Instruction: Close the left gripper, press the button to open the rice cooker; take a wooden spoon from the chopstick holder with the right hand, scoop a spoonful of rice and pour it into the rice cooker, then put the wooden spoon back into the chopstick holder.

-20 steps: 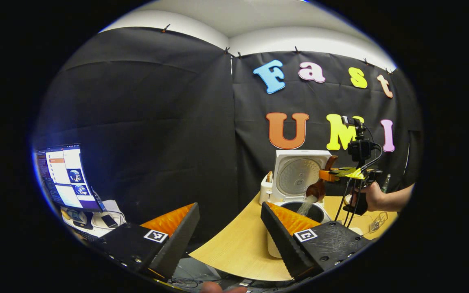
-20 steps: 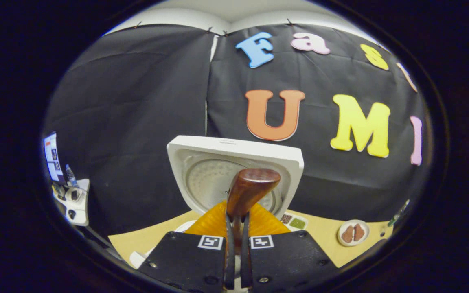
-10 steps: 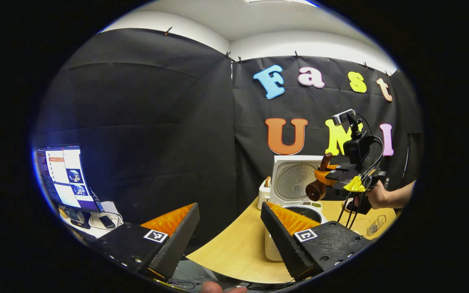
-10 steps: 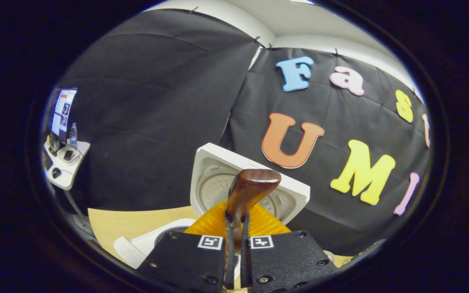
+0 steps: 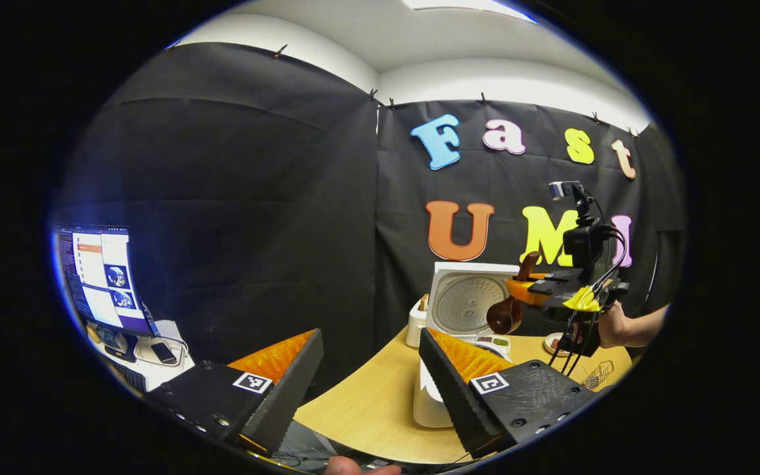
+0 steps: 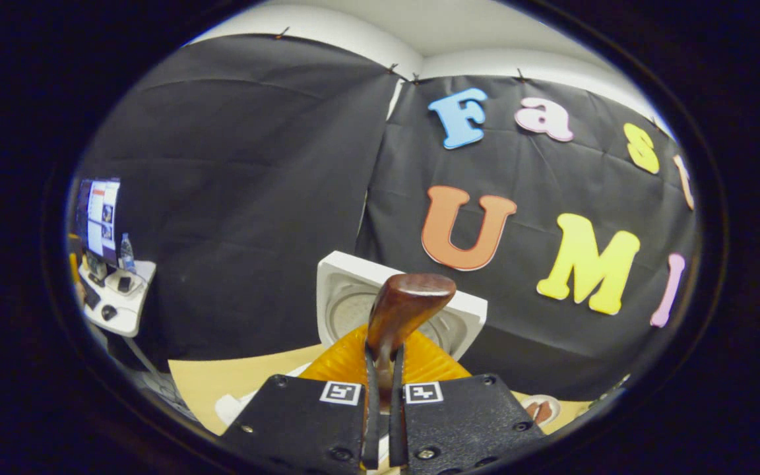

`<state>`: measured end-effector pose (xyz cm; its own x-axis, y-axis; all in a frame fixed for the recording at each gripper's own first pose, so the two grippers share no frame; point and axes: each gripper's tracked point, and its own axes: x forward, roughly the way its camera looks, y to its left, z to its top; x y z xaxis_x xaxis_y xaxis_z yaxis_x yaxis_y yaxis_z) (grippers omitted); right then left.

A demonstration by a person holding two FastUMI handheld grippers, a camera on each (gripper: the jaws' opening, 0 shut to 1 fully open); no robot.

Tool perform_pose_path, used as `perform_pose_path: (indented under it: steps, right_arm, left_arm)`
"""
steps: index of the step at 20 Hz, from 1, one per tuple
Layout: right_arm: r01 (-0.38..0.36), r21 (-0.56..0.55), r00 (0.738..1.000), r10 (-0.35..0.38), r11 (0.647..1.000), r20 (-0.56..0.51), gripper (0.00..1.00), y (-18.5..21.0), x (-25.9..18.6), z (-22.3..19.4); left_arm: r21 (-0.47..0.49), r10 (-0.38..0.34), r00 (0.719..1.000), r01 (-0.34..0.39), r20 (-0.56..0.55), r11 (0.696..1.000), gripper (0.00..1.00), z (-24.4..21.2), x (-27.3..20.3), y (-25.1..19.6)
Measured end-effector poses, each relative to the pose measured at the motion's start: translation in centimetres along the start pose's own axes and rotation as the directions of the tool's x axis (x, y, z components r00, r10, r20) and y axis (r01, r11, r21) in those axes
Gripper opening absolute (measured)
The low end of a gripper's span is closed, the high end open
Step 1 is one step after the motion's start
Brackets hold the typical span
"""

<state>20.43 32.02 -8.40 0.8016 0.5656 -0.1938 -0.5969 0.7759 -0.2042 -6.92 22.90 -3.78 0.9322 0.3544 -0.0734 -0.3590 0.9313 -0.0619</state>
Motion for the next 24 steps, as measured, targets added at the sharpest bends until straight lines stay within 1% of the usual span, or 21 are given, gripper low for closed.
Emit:
perform_pose_path:
  steps: [3,6,8,11,13,15,19,22,24]
  right_arm:
    - [-0.003,0.137,1.000,0.003,0.991,0.002,0.11,-2.0,-1.2,0.8]
    - [0.002,0.290,1.000,-0.004,0.957,0.005,0.11,-4.5,-2.8,1.3]
    - [0.007,0.404,1.000,-0.012,0.915,0.009,0.11,-6.3,-4.2,1.6]
    - [0.023,0.563,0.999,-0.038,0.826,0.015,0.11,-9.5,-6.4,1.2]
    - [0.047,0.636,0.997,-0.072,0.771,0.014,0.11,-12.8,-8.9,0.7]
    - [0.084,0.682,0.993,-0.121,0.727,0.007,0.11,-15.6,-11.4,0.0]
    - [0.193,0.704,0.970,-0.241,0.683,-0.032,0.11,-21.2,-17.1,-2.8]
    - [0.283,0.700,0.942,-0.328,0.655,-0.073,0.11,-24.5,-21.7,-5.4]
    - [0.344,0.695,0.917,-0.385,0.632,-0.104,0.11,-26.6,-24.5,-7.3]
  left_arm:
    - [-0.016,-0.026,1.000,0.025,-0.010,1.000,0.95,0.0,0.0,-1.5]
    - [-0.028,-0.054,0.998,0.054,-0.010,0.998,0.95,0.5,0.0,-3.5]
    - [-0.048,-0.080,0.997,0.079,-0.013,0.996,0.95,0.7,0.3,-5.1]
    - [-0.076,-0.137,0.991,0.136,-0.010,0.988,0.95,1.4,1.0,-8.0]
    - [-0.077,-0.182,0.983,0.180,-0.011,0.981,0.94,1.8,1.4,-10.1]
    - [-0.066,-0.225,0.974,0.224,-0.010,0.972,0.95,2.1,1.6,-12.0]
    - [-0.049,-0.306,0.952,0.305,-0.023,0.951,0.95,1.7,2.6,-16.2]
    - [-0.039,-0.349,0.937,0.348,-0.028,0.937,0.95,1.6,3.0,-18.8]
    - [-0.029,-0.359,0.933,0.359,-0.021,0.933,0.95,1.7,3.5,-20.0]
